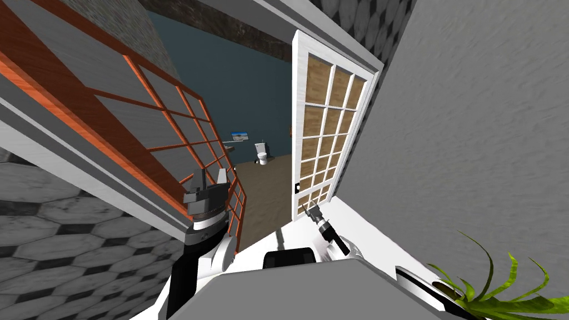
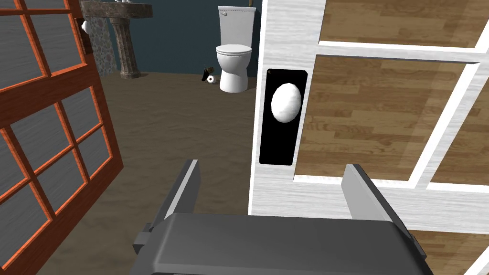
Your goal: Push the door open
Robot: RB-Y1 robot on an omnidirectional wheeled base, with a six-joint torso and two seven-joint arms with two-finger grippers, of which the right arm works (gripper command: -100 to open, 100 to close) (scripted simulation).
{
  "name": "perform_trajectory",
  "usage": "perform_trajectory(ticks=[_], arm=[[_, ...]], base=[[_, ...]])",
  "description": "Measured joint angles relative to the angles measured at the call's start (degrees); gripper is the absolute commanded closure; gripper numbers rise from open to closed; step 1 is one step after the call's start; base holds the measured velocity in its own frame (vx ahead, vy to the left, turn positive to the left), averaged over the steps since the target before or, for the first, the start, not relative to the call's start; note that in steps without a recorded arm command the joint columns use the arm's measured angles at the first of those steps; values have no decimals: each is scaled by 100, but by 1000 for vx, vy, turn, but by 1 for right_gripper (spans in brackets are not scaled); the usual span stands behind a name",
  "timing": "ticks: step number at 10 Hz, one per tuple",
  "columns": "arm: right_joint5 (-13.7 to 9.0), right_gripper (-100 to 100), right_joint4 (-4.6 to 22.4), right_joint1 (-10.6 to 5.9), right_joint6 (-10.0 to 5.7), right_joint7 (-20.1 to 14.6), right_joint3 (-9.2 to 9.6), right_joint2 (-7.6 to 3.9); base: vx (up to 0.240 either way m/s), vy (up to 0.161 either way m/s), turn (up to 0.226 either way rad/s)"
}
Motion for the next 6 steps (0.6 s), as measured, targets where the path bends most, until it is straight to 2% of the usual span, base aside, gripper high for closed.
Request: perform_trajectory(ticks=[1,2,4,6], arm=[[-25,-100,145,-49,-52,-117,51,-10],[-60,-100,131,-30,-40,-197,87,-69],[-105,-100,341,-113,-82,-378,166,-97],[-110,-100,353,-117,-72,-373,147,-69]], base=[[105,-2,44],[99,-12,33],[61,-22,21],[157,20,44]])
